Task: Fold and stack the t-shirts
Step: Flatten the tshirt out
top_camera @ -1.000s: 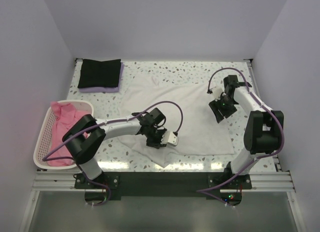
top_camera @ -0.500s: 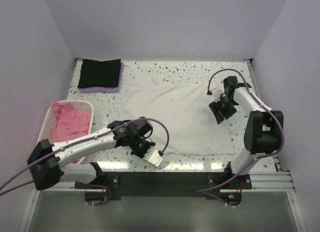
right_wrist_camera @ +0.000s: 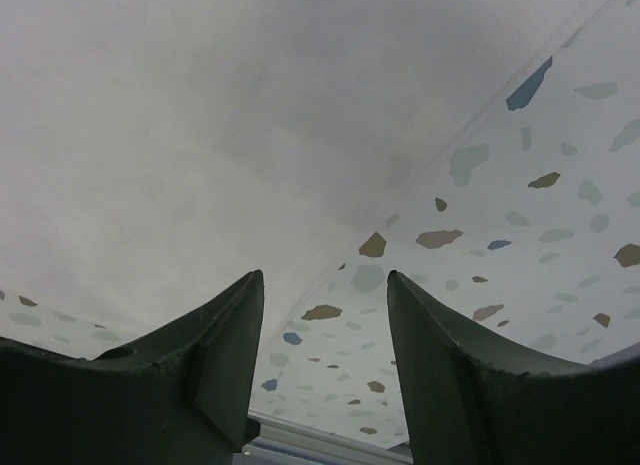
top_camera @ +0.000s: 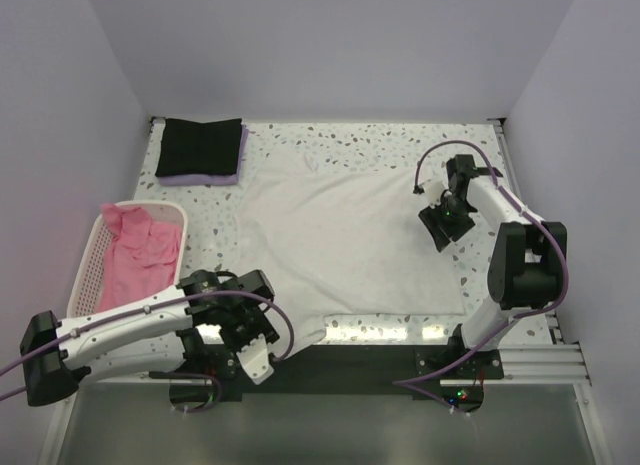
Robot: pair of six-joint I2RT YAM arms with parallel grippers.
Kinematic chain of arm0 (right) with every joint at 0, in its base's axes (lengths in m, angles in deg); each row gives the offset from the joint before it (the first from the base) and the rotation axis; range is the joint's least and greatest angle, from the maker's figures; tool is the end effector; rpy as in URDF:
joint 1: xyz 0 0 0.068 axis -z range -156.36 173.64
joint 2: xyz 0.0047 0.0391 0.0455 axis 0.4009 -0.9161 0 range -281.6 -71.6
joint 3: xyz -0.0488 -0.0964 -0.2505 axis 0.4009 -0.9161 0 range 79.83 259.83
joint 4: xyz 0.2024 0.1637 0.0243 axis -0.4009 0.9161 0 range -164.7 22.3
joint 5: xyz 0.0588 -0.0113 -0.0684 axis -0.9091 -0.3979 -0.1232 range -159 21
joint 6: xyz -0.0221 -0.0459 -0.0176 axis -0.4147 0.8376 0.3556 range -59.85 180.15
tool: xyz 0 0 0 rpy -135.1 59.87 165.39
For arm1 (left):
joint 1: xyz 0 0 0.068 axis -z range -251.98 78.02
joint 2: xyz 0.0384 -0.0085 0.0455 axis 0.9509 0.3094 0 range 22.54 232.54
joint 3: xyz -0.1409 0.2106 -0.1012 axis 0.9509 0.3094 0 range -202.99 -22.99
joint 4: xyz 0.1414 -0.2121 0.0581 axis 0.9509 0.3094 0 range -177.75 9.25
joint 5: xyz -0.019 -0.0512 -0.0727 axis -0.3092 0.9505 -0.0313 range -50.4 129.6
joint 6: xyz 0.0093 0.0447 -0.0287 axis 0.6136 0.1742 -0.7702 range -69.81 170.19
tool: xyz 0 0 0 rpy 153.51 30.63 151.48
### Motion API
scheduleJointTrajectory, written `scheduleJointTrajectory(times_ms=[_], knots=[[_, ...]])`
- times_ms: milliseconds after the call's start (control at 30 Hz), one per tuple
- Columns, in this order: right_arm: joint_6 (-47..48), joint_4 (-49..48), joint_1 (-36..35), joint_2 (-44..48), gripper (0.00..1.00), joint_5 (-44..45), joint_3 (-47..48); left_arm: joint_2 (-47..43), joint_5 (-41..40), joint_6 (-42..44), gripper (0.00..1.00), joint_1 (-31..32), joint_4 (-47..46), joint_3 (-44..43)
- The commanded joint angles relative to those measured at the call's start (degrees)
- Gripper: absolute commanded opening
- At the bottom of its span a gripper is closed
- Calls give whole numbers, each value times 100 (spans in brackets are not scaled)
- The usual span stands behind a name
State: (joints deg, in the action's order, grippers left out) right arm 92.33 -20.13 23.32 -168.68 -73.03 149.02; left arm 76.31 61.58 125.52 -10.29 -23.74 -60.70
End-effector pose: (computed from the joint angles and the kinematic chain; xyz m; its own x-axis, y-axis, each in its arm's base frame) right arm 0.3115 0.0043 0.2054 -0.8312 -0.5359 -0.1482 -0.5405 0.8413 -0.0109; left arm 0.0520 -0.1246 0.2110 0.7010 0.5901 -0.4004 0.6665 -0.7419 0.0734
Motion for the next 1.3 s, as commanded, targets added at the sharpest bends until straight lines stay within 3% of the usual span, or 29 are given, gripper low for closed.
scheduleJointTrajectory(times_ms=[0,100,167,267,400,567,667,833,1267], knots=[[200,203,14,330,56,52,-63,-332,-88,193,56,36,-63,45],[323,309,14,461,56,-1,-151,-229,-254,-578,48,36,-546,-25],[437,414,23,645,56,-97,-221,8,-422,-1436,34,18,-931,-78],[587,493,14,952,56,-168,-502,518,-256,-2116,24,-358,-1276,-174],[728,485,14,1252,54,-177,-941,1412,132,-2882,17,-1814,-1856,-621],[667,213,23,1174,50,-168,-1284,2583,176,-3778,14,-3064,-2331,-1273],[622,37,14,1068,48,-186,-1434,3190,-78,-3885,15,-3391,-2410,-1406],[728,-104,14,901,44,-11,-1715,3411,-474,-3789,15,-3594,-2542,-958],[1255,150,-39,1366,38,245,-2665,2841,-1029,-3156,16,-3673,-2534,124]])
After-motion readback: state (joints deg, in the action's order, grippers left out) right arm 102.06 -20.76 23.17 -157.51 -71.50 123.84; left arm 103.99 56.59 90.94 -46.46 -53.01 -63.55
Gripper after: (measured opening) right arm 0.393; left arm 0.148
